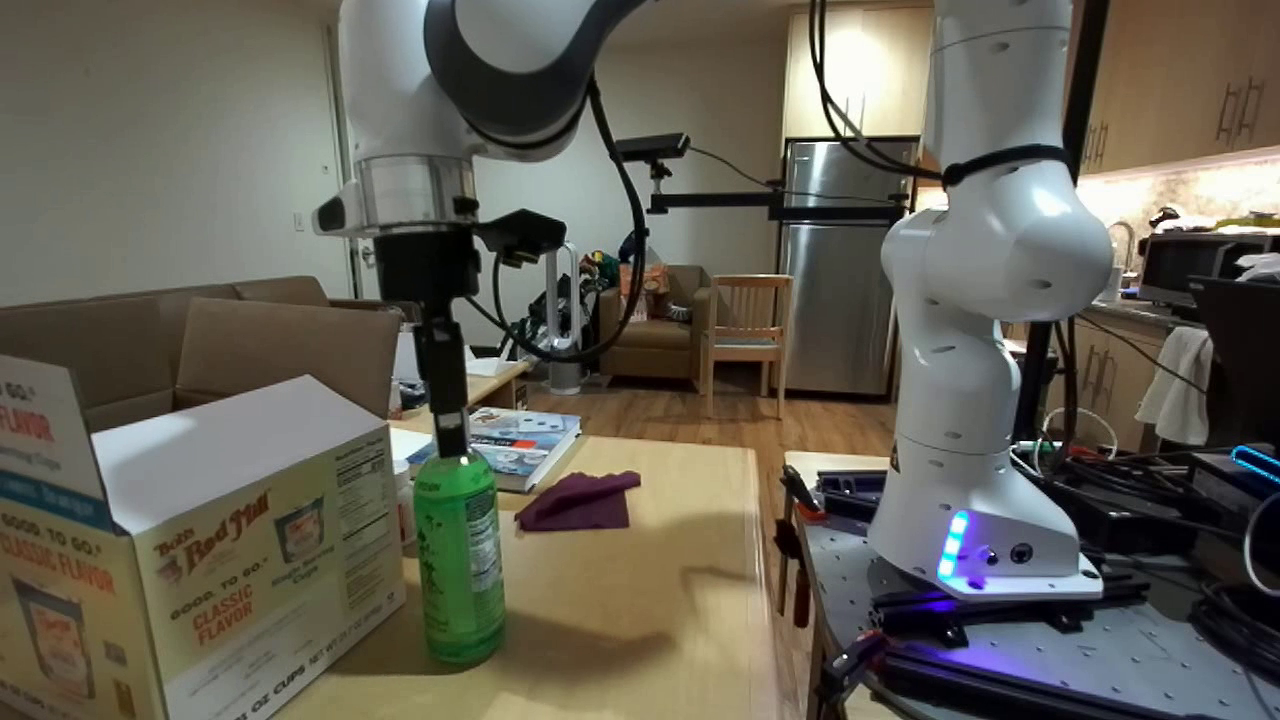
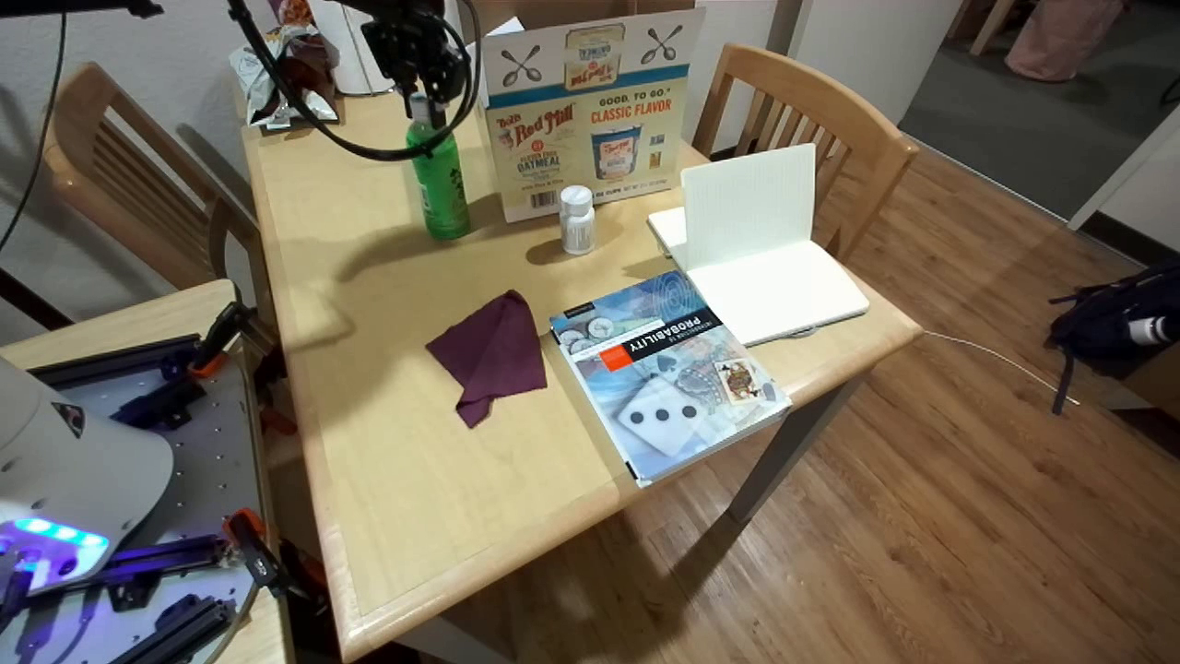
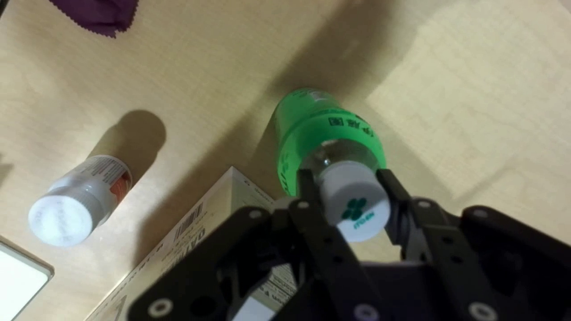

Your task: Move the green bottle to the right

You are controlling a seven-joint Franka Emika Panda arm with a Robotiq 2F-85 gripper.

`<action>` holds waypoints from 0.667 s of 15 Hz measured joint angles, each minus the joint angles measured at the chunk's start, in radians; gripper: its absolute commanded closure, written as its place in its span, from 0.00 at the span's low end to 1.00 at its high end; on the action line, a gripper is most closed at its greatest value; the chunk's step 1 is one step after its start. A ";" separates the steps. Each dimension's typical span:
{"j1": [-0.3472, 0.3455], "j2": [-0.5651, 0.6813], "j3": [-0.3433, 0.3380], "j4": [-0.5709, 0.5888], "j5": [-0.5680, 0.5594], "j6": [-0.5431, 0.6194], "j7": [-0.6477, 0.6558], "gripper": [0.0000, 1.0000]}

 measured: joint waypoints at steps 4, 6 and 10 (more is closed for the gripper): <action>0.000 0.001 0.000 0.007 0.000 -0.018 0.000 0.89; 0.001 0.002 0.001 0.014 0.000 -0.053 0.000 0.89; 0.003 0.001 0.006 0.050 -0.040 -0.159 0.019 0.89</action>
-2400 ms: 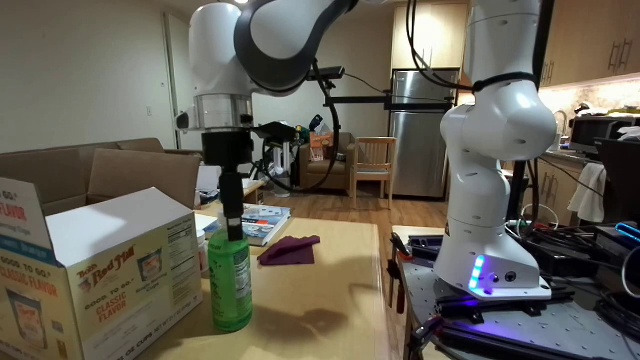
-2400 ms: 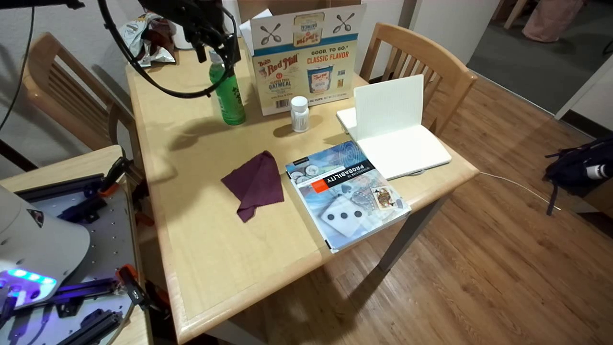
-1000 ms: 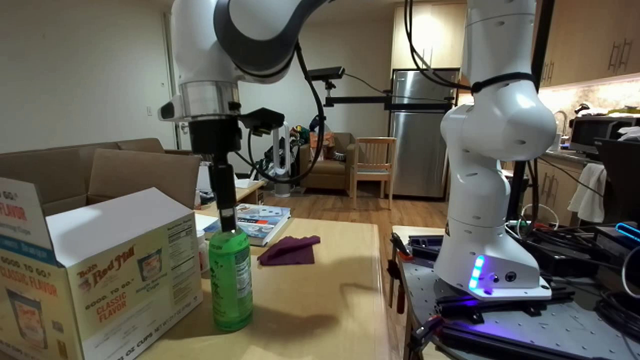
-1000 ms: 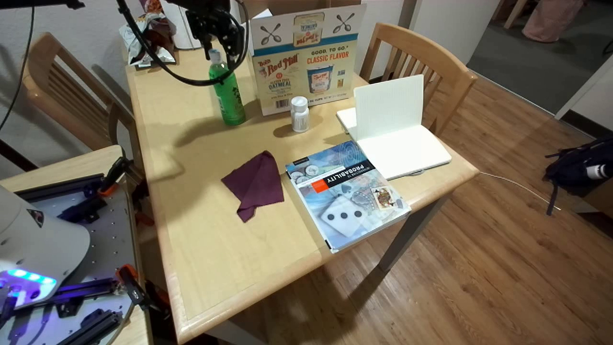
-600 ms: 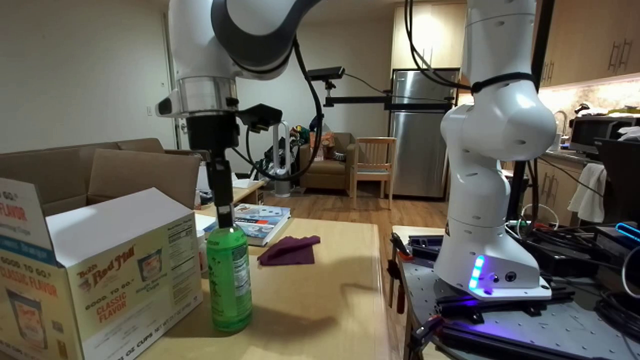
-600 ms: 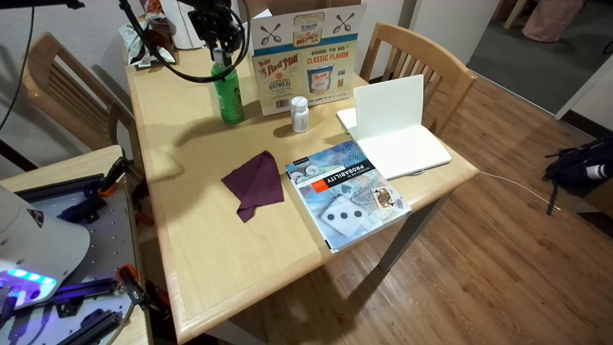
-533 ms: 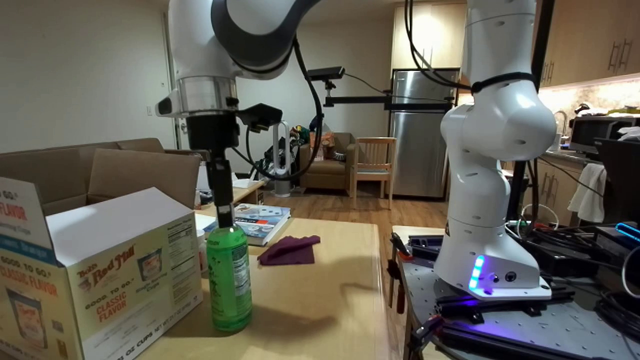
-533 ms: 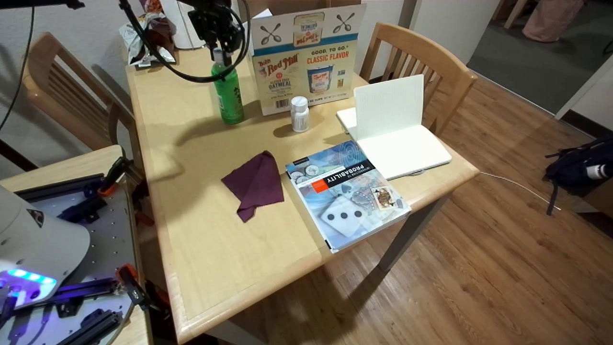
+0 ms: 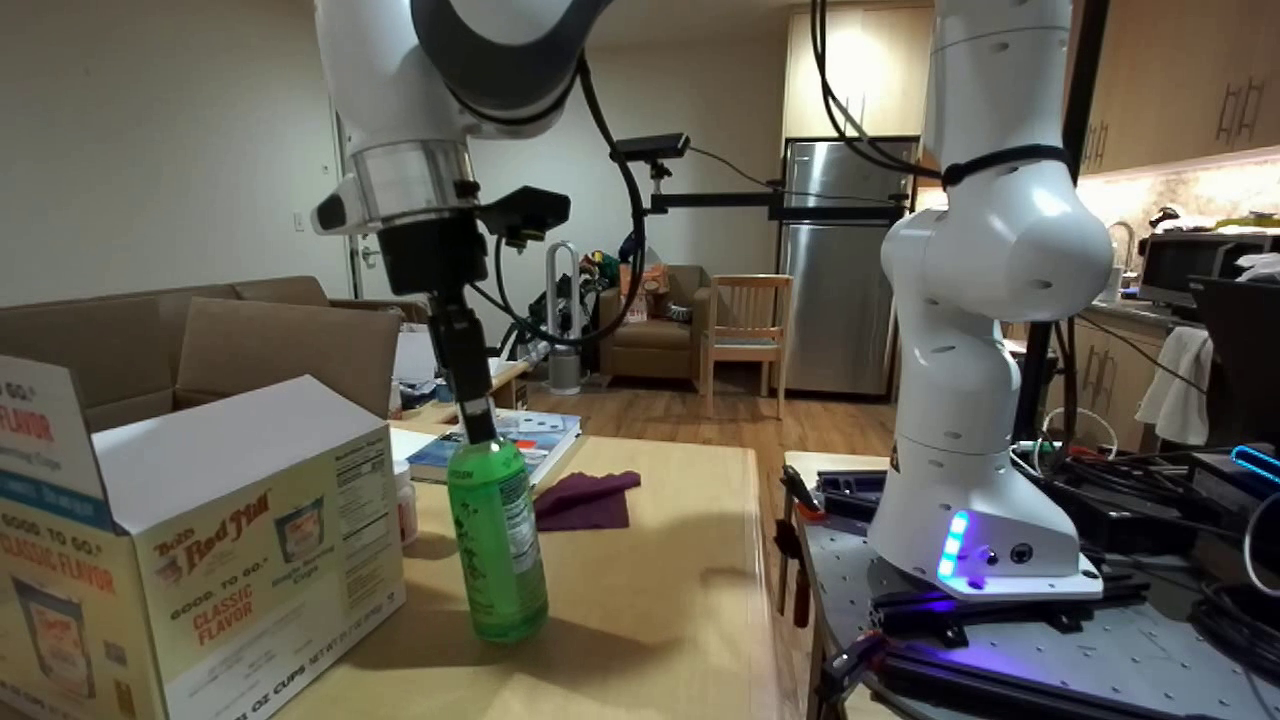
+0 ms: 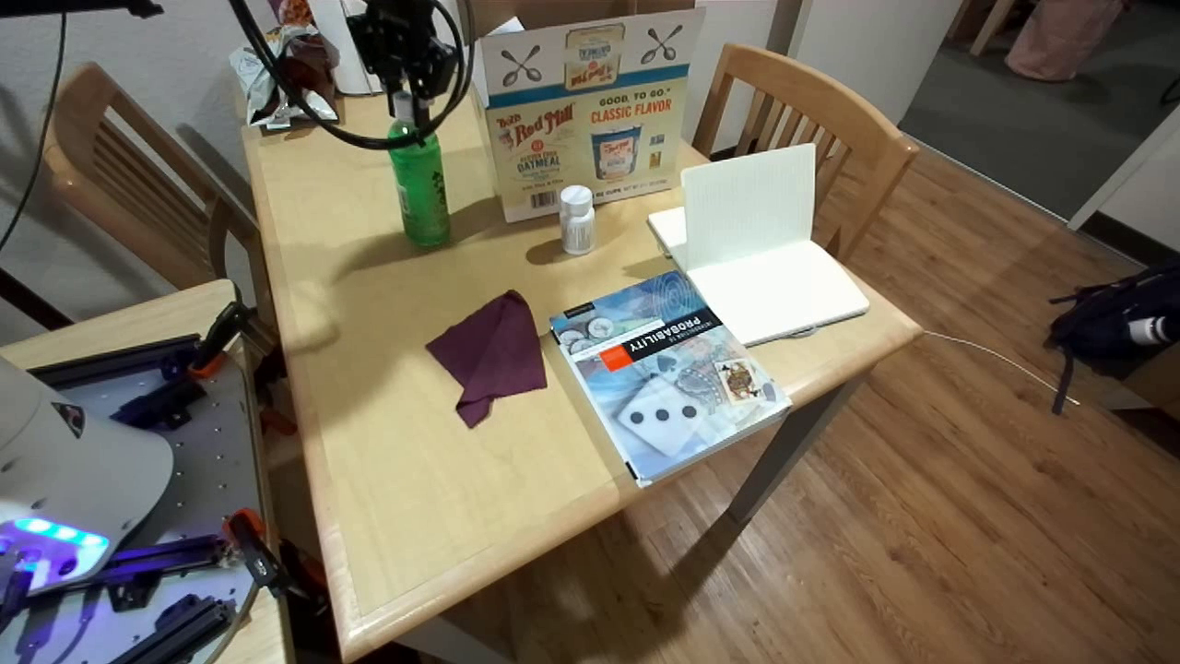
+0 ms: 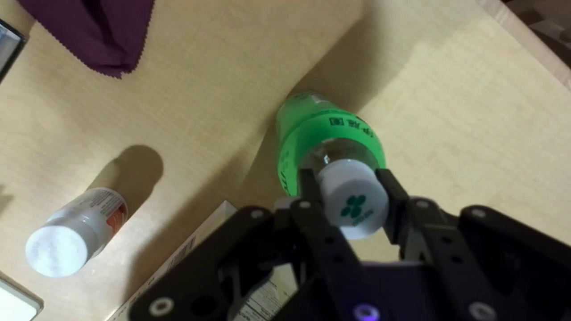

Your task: Move the green bottle to the right

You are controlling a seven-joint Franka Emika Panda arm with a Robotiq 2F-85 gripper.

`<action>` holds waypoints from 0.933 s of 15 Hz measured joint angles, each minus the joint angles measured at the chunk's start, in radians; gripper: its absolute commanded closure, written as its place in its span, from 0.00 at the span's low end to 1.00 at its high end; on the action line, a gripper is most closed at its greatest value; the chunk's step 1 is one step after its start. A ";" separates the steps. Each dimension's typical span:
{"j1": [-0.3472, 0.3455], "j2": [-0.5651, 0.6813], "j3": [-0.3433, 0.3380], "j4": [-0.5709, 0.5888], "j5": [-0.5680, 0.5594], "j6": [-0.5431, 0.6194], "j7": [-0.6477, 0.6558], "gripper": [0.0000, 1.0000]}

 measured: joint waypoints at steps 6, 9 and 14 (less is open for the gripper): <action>0.009 -0.028 0.006 0.048 -0.088 -0.101 0.039 0.89; 0.009 -0.051 0.006 0.043 0.064 -0.101 -0.089 0.89; 0.006 -0.076 -0.016 -0.004 0.295 -0.116 -0.360 0.89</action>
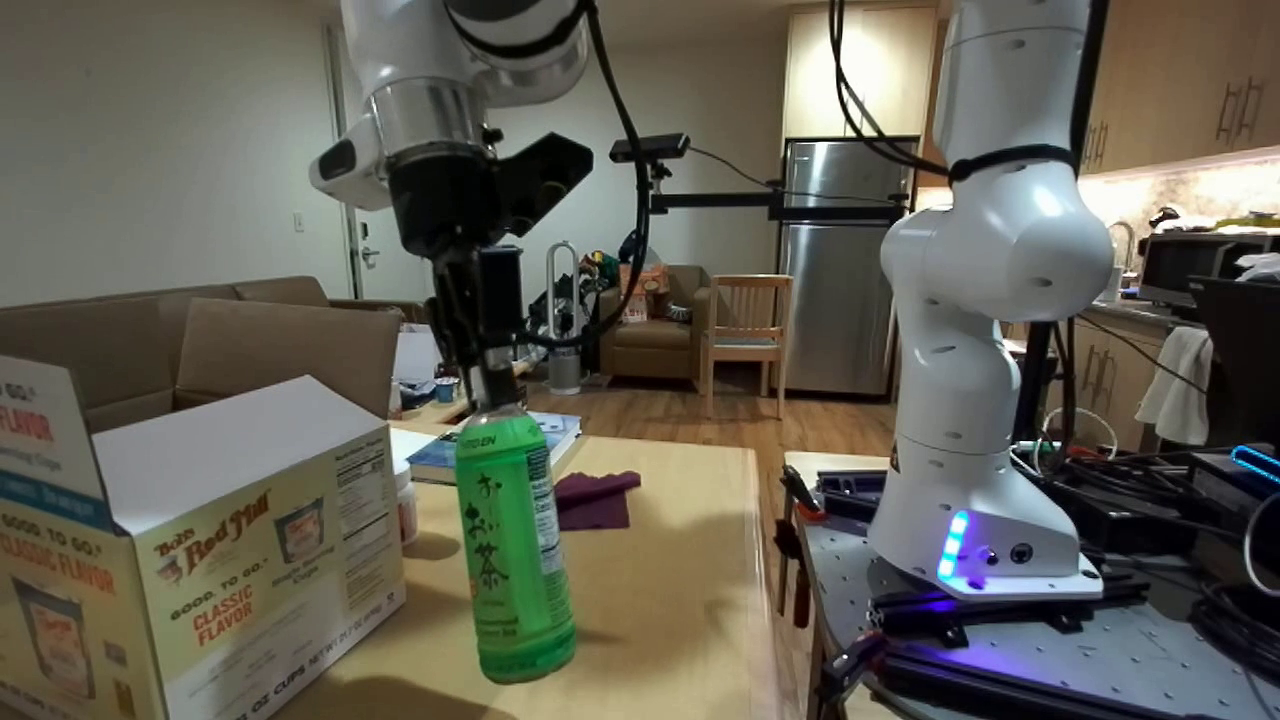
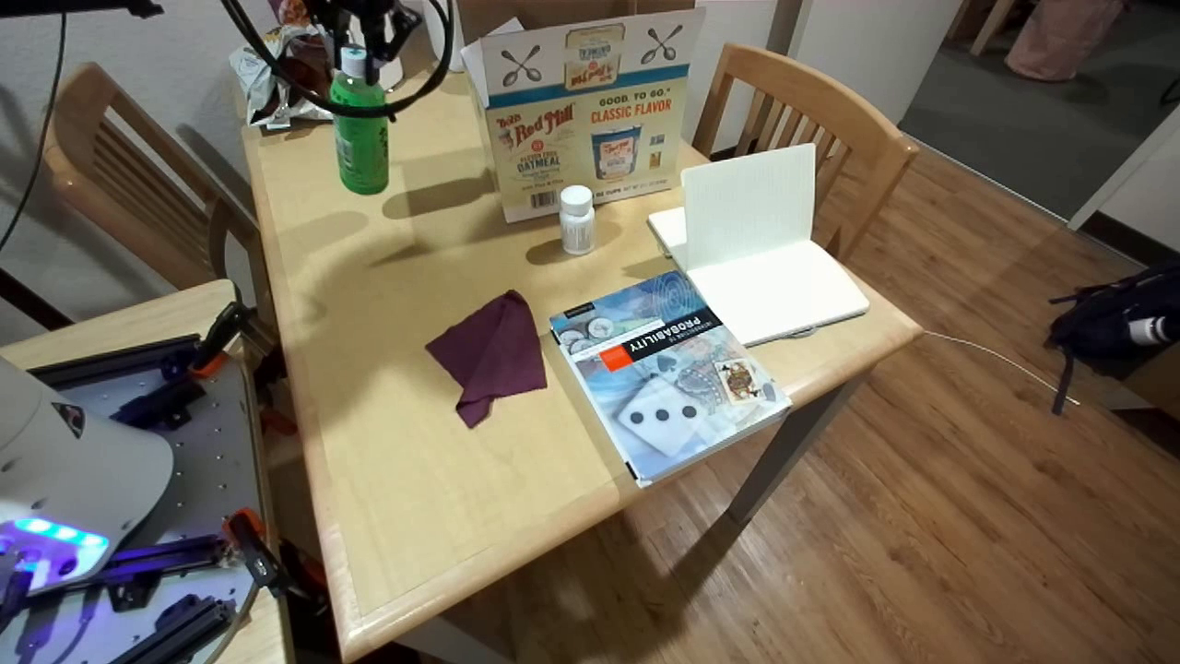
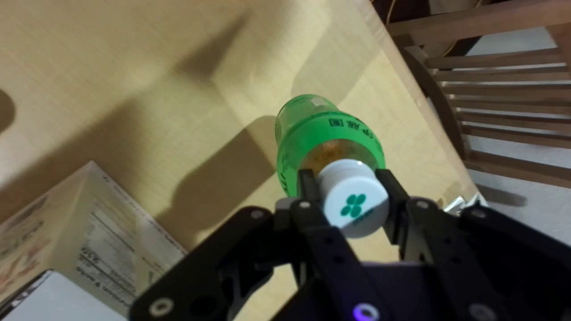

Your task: Move the green bottle to the right

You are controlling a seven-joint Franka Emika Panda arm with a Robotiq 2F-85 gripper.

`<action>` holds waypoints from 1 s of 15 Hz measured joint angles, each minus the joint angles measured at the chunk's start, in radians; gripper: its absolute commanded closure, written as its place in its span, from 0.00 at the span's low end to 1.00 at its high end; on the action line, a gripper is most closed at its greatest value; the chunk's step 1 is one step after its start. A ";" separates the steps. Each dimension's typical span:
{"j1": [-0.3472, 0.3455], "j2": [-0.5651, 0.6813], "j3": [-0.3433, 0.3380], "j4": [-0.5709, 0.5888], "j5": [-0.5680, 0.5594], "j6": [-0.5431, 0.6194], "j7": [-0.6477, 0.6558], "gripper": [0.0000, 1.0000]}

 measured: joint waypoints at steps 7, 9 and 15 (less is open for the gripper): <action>-0.020 -0.003 -0.046 -0.008 0.138 -0.268 -0.323 0.89; -0.029 -0.003 -0.057 0.000 0.141 -0.367 -0.385 0.89; -0.051 -0.004 -0.073 0.020 0.103 -0.500 -0.430 0.89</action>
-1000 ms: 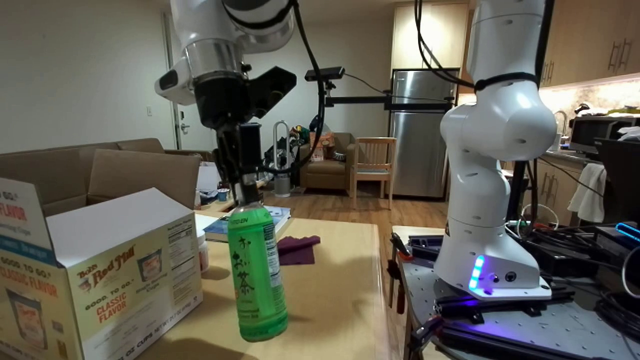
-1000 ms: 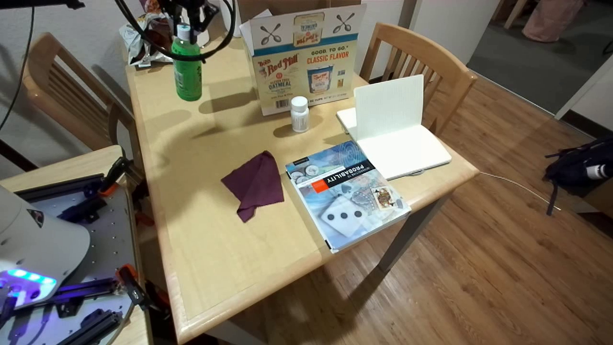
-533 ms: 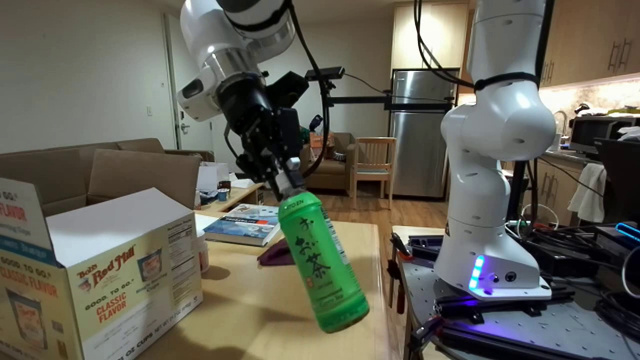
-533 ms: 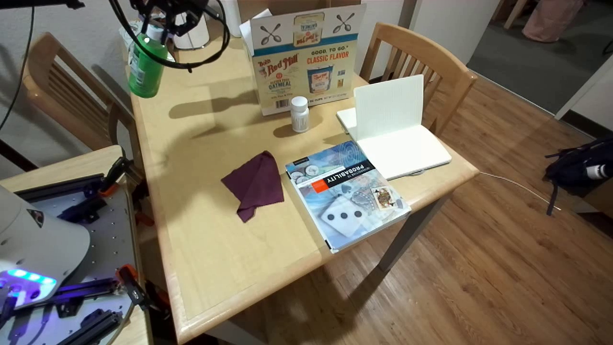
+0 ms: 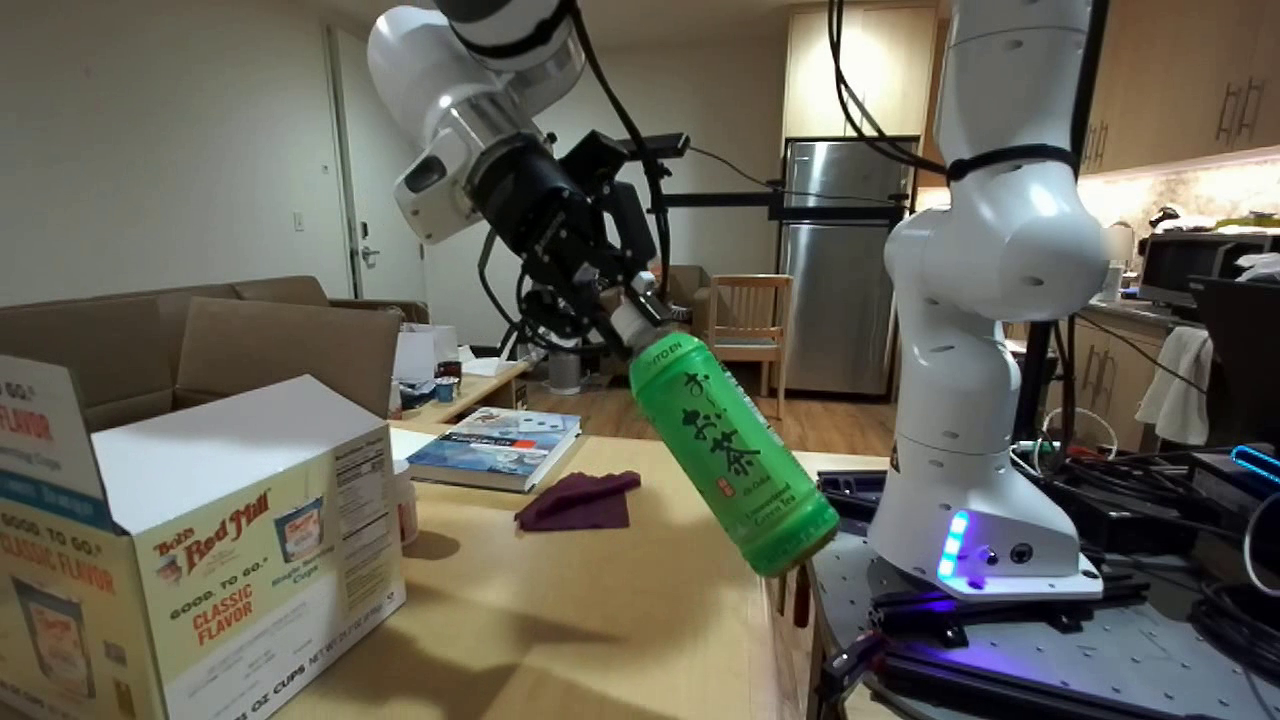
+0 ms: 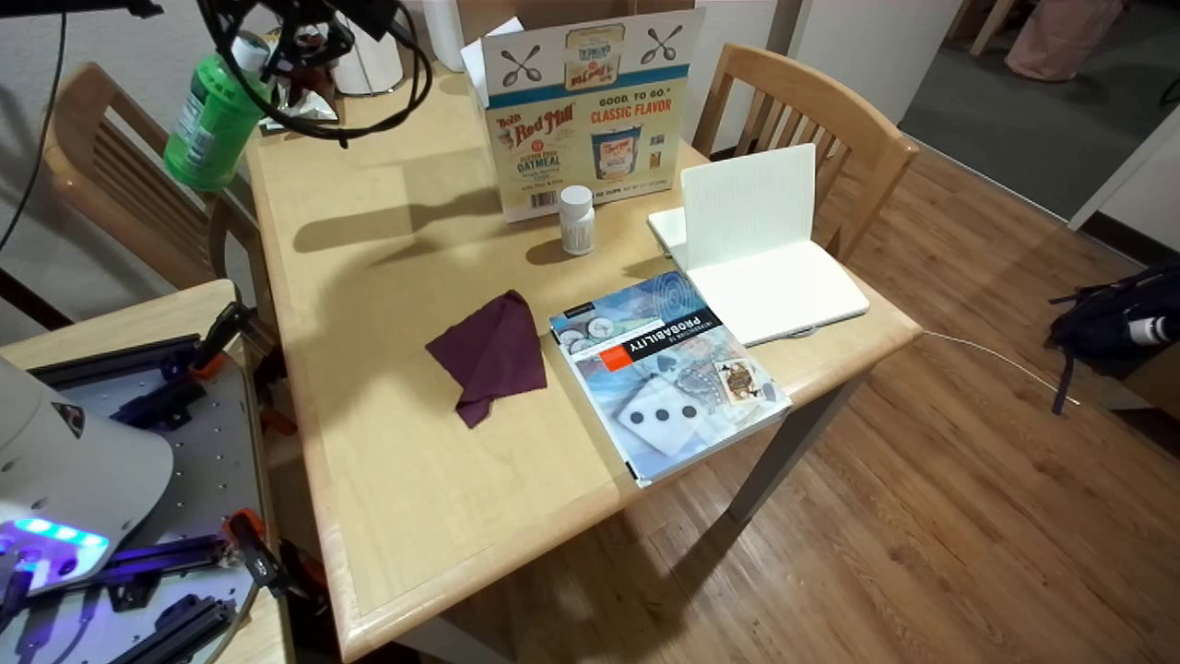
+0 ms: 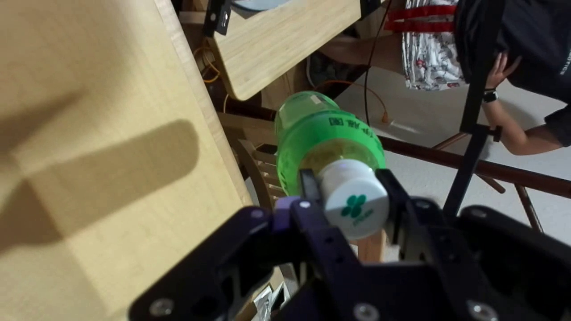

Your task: Move the green bottle to the right

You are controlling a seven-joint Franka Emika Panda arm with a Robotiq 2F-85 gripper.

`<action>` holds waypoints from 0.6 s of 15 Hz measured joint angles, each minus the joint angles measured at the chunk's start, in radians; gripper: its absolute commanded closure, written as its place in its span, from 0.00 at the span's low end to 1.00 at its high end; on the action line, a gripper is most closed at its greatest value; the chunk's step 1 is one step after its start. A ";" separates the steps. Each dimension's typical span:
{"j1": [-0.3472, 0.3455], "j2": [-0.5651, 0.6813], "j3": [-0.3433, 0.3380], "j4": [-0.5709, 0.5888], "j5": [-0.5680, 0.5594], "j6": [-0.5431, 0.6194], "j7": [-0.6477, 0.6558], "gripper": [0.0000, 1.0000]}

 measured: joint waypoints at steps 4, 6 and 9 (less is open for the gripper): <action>-0.001 -0.020 -0.001 0.002 -0.121 -0.013 0.024 0.89; 0.000 -0.040 0.001 0.002 -0.196 -0.015 0.053 0.89; 0.002 -0.075 0.006 0.002 -0.290 -0.029 0.110 0.89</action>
